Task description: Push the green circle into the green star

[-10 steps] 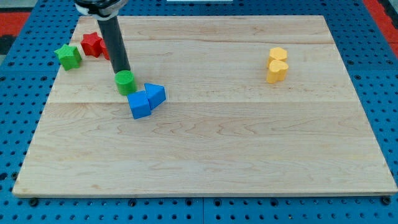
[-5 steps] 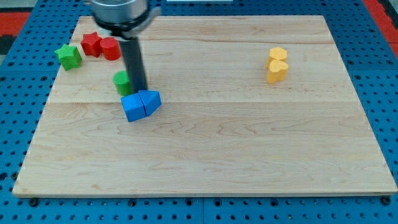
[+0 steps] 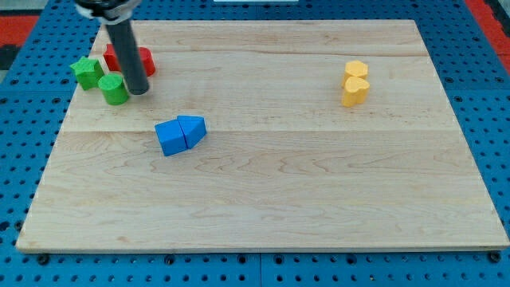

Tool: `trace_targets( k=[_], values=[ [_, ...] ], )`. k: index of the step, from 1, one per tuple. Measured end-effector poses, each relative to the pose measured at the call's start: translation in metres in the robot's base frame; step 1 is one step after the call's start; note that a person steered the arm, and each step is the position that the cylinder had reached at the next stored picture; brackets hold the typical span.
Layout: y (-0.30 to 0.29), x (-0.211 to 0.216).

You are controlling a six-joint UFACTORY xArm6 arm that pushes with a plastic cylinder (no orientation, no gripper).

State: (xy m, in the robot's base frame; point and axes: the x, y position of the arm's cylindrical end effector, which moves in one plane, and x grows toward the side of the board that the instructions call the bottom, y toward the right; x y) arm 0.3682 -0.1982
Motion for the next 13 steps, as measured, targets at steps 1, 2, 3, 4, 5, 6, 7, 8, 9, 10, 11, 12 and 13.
trace_targets(
  k=[1,2,3,4,5,6,7,8,9,10,11,12,13],
  values=[
    [-0.028,0.02],
    [-0.022,0.034],
    [-0.024,0.04],
    [-0.04,0.04],
    [-0.044,0.04],
    [-0.044,0.04],
    [-0.02,0.042],
    [0.0,0.032],
    [-0.005,0.023],
    [-0.018,0.023],
    [-0.028,0.023],
    [-0.035,0.022],
    [-0.038,0.02]
  ],
)
